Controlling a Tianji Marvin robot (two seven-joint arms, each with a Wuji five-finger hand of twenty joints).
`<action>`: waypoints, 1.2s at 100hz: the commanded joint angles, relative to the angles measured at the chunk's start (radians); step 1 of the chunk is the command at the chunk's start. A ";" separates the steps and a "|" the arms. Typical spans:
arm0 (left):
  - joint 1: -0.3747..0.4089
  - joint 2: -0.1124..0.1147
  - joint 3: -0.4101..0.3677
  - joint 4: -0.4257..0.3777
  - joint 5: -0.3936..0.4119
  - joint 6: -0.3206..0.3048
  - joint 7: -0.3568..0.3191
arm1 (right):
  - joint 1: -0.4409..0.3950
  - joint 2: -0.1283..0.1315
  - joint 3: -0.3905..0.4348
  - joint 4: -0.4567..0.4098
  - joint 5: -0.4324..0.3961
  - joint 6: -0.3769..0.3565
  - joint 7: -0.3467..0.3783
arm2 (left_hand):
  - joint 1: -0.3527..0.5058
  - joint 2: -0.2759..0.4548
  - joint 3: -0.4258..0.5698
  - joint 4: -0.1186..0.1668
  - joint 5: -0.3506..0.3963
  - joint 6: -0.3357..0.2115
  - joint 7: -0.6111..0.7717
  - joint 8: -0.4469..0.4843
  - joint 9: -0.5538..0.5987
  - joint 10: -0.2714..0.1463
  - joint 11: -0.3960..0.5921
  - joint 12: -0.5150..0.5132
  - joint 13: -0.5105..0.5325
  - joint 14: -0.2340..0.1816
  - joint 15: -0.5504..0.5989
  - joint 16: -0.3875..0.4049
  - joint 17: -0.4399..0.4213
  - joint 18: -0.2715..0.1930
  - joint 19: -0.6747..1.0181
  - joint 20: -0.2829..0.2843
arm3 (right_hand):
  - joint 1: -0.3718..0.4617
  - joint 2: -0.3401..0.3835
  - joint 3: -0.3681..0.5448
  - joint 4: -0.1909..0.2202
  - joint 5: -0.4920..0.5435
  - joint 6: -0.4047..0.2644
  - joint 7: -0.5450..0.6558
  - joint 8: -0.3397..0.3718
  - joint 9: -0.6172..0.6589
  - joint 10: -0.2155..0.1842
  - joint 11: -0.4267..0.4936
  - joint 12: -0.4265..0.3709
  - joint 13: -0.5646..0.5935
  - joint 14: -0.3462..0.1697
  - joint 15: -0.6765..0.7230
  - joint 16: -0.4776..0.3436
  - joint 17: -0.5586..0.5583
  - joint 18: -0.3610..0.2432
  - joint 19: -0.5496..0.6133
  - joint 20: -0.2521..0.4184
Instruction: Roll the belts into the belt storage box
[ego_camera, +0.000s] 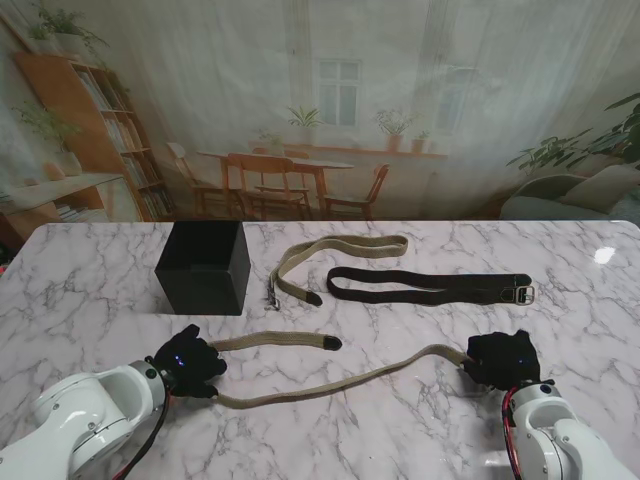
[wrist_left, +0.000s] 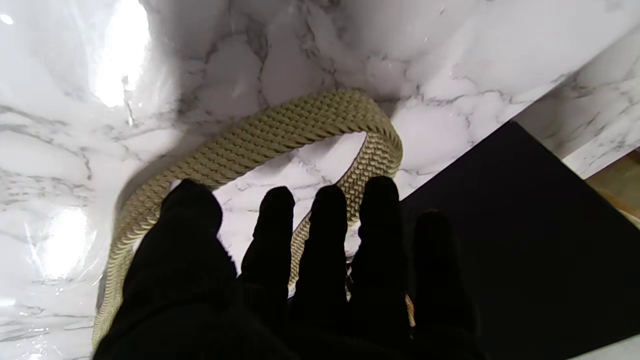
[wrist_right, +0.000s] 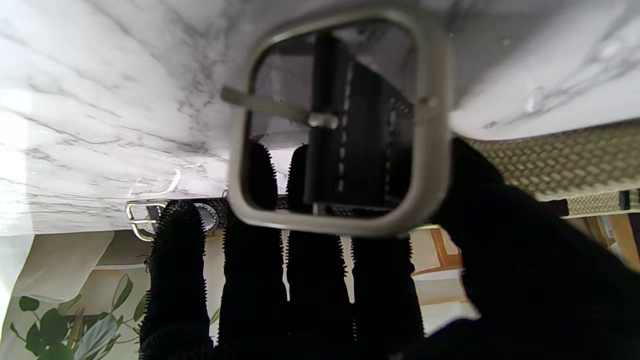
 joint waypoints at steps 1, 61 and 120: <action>0.000 0.001 -0.001 0.007 -0.007 -0.013 0.023 | -0.004 0.005 -0.008 -0.002 -0.026 0.004 0.024 | -0.036 0.044 -0.031 0.001 -0.040 0.019 -0.034 -0.016 -0.064 0.029 -0.030 -0.023 -0.056 0.027 -0.054 -0.031 -0.052 0.037 -0.062 -0.032 | -0.016 0.015 -0.033 0.026 -0.039 -0.021 -0.048 -0.050 -0.042 0.000 -0.033 -0.017 -0.017 -0.018 -0.056 -0.030 -0.026 0.023 -0.017 -0.012; -0.021 -0.026 -0.074 -0.064 -0.142 -0.043 0.230 | -0.031 0.006 0.032 -0.065 -0.076 -0.034 -0.011 | -0.072 0.110 -0.036 0.000 -0.086 0.013 -0.099 -0.013 -0.219 0.046 -0.157 -0.130 -0.152 0.022 -0.169 -0.148 -0.086 0.072 -0.186 -0.050 | -0.186 0.078 -0.150 0.120 -0.279 0.018 -0.442 0.115 -0.405 0.055 -0.057 -0.089 -0.217 -0.008 -0.098 -0.080 -0.043 -0.031 0.018 0.012; -0.043 -0.034 -0.033 -0.024 -0.180 0.010 0.310 | -0.063 0.015 0.151 -0.067 -0.019 -0.325 0.072 | -0.069 0.136 -0.040 0.001 -0.093 0.022 -0.107 -0.007 -0.215 0.051 -0.159 -0.124 -0.152 0.030 -0.160 -0.144 -0.085 0.084 -0.196 -0.042 | 0.279 0.108 0.281 0.150 -0.184 -0.382 -0.237 0.046 -0.597 0.037 -0.132 -0.229 -0.352 0.011 -0.237 -0.186 -0.097 -0.018 -0.088 -0.010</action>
